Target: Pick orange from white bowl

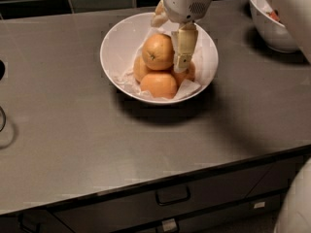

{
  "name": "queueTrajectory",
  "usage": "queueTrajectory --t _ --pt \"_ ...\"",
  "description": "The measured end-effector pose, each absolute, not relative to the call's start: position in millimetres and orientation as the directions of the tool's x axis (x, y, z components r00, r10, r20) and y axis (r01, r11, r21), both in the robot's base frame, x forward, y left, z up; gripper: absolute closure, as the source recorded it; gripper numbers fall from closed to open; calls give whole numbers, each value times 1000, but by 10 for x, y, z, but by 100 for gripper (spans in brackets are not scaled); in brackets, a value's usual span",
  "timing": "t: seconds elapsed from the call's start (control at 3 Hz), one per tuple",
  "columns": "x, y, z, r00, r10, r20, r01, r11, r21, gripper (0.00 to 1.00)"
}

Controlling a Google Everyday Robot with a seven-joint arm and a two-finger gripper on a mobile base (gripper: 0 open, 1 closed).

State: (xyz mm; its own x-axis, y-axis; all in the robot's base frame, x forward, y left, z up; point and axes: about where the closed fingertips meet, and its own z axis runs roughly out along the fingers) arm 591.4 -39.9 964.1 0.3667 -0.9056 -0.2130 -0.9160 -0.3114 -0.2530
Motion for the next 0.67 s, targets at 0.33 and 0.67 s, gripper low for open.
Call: queueTrajectory --t 0.33,0.67 --pt "5931 -345 9623 383 -899 -210 -911 -330 -247 14" --pt "5955 -285 9607 405 -891 -206 -904 -355 -239 15"
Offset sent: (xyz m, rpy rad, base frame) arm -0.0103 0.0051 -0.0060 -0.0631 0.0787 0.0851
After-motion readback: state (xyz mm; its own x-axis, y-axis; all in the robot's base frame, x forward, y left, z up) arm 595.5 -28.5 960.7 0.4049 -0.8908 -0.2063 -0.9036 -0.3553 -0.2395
